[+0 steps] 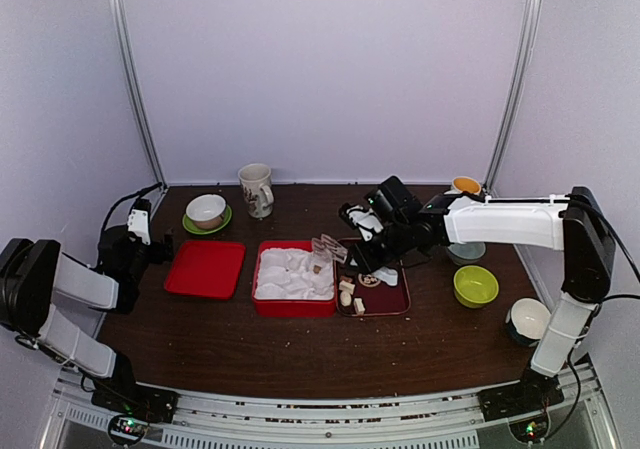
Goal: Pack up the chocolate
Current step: Place the fake chocolate in the empty pocket of the box, then pick up the fake chocolate from the plate.
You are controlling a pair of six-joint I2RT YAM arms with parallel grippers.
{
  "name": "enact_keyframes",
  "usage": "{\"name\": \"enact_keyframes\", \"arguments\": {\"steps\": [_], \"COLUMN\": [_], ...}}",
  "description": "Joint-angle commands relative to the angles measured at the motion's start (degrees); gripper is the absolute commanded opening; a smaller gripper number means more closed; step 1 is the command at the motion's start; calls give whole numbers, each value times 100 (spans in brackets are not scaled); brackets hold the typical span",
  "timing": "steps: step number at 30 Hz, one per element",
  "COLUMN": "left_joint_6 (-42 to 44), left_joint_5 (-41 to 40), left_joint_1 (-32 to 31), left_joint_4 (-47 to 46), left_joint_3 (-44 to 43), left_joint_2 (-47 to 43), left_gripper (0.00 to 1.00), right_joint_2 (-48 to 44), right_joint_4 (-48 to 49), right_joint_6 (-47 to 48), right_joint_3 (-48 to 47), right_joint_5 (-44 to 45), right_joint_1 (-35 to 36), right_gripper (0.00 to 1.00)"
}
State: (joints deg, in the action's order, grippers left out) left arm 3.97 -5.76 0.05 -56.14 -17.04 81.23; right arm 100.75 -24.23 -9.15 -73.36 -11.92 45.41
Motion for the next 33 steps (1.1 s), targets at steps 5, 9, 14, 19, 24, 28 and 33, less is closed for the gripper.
{"name": "enact_keyframes", "arguments": {"steps": [5, 9, 14, 19, 24, 28, 33], "left_joint_6": [-12, -10, -17, -10, -11, -17, -10], "left_joint_5": [-29, -31, -30, -31, -31, -29, -30], "left_joint_1": [56, 56, 56, 56, 56, 55, 54], "left_joint_4": [-378, -382, -373, -374, -375, -375, -376], "left_joint_3": [-82, -82, -81, -84, -81, -85, -81], "left_joint_2": [24, 24, 24, 27, 25, 24, 25], "left_gripper": [98, 98, 98, 98, 98, 98, 98], "right_joint_2": [-435, -837, -1265, -1544, -1816, -1957, -2138], "right_joint_4": [495, 791, 894, 930, 1059, 1135, 1200], "right_joint_6": [1, -8, 2, -96, -286, -420, -524], "right_joint_3": [233, 642, 1054, 1417, 1907, 2276, 2626], "right_joint_5": [135, 280, 477, 578, 626, 683, 747], "right_joint_1": [34, 33, 34, 34, 36, 33, 31], "right_gripper": [37, 37, 36, 36, 36, 35, 35]}}
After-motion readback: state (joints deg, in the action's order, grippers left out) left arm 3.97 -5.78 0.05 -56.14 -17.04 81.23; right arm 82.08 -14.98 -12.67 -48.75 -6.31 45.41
